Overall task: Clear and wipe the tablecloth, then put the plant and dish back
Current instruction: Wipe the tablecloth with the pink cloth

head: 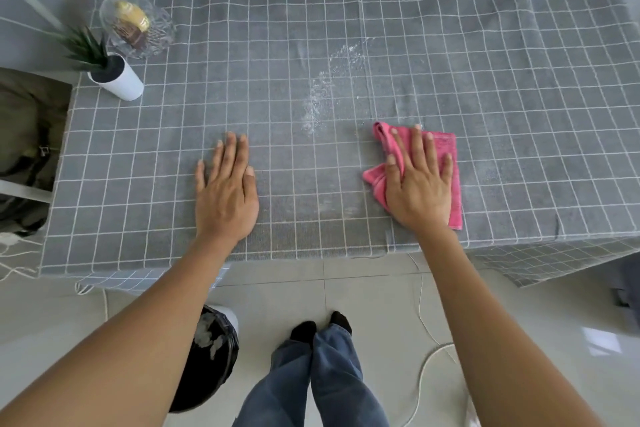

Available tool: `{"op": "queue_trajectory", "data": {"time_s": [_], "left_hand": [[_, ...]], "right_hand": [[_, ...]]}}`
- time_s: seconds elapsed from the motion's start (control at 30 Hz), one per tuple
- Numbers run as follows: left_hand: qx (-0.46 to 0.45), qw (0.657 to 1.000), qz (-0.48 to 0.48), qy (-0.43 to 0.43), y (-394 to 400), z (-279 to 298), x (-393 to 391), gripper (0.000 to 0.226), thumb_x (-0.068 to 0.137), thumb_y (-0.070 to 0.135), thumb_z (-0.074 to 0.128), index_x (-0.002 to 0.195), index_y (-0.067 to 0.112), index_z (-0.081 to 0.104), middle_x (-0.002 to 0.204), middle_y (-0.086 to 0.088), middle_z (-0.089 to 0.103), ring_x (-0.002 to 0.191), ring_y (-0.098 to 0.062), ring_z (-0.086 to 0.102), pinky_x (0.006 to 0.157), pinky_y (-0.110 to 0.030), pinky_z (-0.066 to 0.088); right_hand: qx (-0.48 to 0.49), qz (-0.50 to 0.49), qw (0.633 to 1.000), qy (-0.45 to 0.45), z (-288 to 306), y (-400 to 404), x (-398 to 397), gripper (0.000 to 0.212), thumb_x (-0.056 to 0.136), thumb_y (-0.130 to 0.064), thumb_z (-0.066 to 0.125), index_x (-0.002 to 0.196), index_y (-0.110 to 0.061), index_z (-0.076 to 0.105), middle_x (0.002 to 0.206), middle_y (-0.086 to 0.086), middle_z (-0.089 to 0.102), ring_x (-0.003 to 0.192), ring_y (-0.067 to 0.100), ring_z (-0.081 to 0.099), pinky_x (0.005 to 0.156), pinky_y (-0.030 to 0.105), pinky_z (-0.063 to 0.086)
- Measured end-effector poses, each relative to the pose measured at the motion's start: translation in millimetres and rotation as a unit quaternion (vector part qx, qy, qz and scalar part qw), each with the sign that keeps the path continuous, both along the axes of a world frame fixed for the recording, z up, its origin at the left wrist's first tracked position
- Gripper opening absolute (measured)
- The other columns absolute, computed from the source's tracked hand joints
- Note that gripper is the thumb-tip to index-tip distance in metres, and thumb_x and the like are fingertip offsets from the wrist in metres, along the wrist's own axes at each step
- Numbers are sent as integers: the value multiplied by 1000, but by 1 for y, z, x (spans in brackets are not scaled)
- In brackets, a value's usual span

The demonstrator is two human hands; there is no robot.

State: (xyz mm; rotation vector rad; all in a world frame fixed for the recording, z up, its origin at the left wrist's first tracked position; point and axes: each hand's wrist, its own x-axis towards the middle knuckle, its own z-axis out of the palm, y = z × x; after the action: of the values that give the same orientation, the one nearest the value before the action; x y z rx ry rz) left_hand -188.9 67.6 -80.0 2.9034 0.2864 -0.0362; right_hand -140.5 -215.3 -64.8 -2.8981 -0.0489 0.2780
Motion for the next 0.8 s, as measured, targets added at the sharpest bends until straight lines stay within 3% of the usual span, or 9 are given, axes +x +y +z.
{"op": "queue_trajectory", "data": {"time_s": [0.1,0.2,0.43,0.6,0.73,0.8], "left_hand": [[-5,1000,6,-1,0,0,1,52,102,29,13,152,24,-1,160,6,-3,147,-11,-5,120,-44,-2],[-1,1000,2,-10,0,-2,1,53,101,31,10,152,24,0,160,6,-2,147,-11,-4,120,-43,-2],[-1,1000,3,-14,-1,-4,2,53,102,30,14,153,23,5,160,6,2,147,-11,-1,120,-44,0],[-10,1000,-6,-6,1,-2,1,55,99,33,8,153,23,4,160,6,1,147,-11,-2,119,-43,-2],[-11,1000,-10,-7,1,0,1,54,100,33,8,153,23,1,160,6,-1,147,-12,-3,119,-43,-4],[-9,1000,-6,-6,1,0,1,53,101,31,9,153,23,1,160,6,-1,147,-12,-3,119,-43,-4]], "right_hand": [[6,-47,999,5,1,13,-2,52,101,-48,7,149,-40,-9,161,-3,-11,147,17,-14,118,49,-10],[11,-49,999,18,4,37,-9,52,100,-48,7,149,-40,-10,160,-1,-15,146,18,-18,117,50,-12],[38,119,992,20,4,131,-42,53,100,-48,5,151,-39,-8,159,-2,-18,145,18,-20,115,50,-16],[34,143,989,-6,4,93,-35,52,100,-49,6,150,-41,-6,160,-7,-12,146,14,-17,118,46,-12],[-14,65,998,6,2,31,-21,50,97,-52,-2,140,-43,-26,157,-9,-20,144,14,-20,118,45,-11],[-16,19,1000,2,3,8,-17,49,97,-52,0,140,-43,-21,159,-8,-14,146,13,-15,119,46,-9]]}}
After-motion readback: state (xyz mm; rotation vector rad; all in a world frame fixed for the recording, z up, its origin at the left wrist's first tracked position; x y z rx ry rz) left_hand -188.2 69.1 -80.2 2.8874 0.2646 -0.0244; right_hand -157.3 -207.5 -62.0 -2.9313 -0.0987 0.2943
